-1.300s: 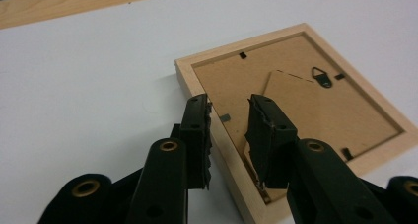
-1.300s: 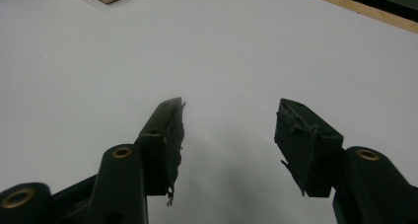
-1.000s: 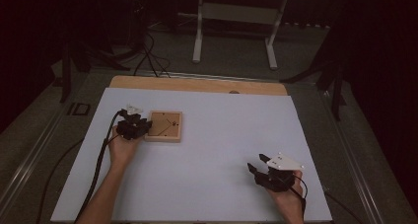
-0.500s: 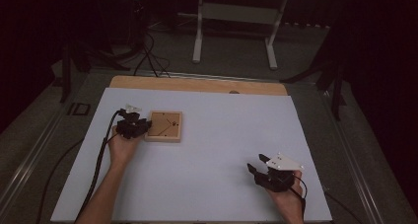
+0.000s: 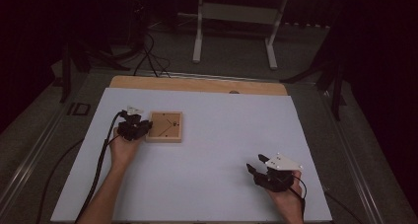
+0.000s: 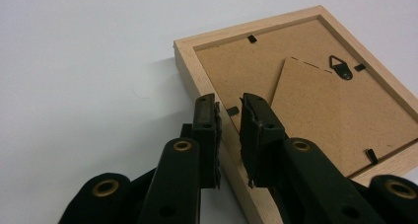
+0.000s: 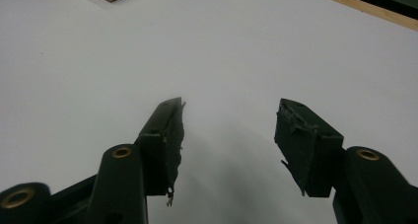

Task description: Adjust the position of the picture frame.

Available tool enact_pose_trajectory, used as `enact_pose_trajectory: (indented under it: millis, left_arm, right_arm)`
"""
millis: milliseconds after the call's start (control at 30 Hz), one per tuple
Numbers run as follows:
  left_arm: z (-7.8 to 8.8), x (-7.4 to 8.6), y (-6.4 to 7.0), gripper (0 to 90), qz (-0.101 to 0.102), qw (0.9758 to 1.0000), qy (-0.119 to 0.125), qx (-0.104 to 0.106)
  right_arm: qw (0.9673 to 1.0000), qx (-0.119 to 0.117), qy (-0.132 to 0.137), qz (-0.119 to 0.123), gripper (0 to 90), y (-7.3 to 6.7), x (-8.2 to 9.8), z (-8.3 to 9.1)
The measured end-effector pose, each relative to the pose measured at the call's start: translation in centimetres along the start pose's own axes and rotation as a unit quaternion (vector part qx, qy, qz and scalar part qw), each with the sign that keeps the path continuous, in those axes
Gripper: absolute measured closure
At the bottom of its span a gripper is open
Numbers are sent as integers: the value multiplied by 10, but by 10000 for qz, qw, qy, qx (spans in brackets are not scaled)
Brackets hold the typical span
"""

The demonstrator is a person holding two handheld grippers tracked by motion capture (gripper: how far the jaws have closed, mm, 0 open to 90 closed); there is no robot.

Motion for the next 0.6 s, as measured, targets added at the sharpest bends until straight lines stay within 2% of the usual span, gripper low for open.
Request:
enact_pose_trajectory:
  millis: [600]
  left_arm:
    - [3, 4, 20, 780, -152, 9998, 65, 78]
  right_arm:
    - [10000, 10, 26, -18, 439, 1, -1, 1]
Point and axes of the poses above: each handheld gripper's, and its own axes: z roughly backward along the jaws, x roughly out of its underside, y roughly to its right, the point moved 7 cm from there along -z, roughly forward along the jaws, and after that the axes turned 8 degrees about y, right-handed, at the moved point
